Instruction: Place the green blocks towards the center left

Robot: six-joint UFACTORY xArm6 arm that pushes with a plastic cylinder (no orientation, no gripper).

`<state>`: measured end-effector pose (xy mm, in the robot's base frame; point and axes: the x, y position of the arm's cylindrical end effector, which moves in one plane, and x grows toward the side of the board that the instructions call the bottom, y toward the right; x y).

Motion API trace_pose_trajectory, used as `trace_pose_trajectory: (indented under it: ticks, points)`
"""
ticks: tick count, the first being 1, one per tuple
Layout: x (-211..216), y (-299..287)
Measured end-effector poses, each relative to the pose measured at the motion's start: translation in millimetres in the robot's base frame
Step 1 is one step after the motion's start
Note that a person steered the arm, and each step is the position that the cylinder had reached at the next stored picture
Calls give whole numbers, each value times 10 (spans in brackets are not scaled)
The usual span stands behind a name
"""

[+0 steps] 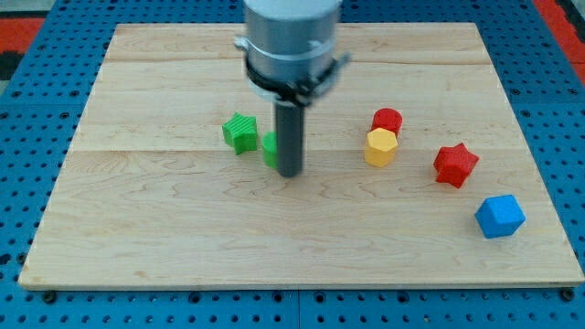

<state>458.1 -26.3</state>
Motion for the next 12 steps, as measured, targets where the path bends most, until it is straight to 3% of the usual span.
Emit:
trace_pose_trajectory:
  ticks: [1,2,4,5,7,11,12]
  points:
    - [-157,-223]
    - [-83,171]
    - [-610,339]
    - [-508,-514]
    - [-210,83]
    - [-210,59]
    - [220,284]
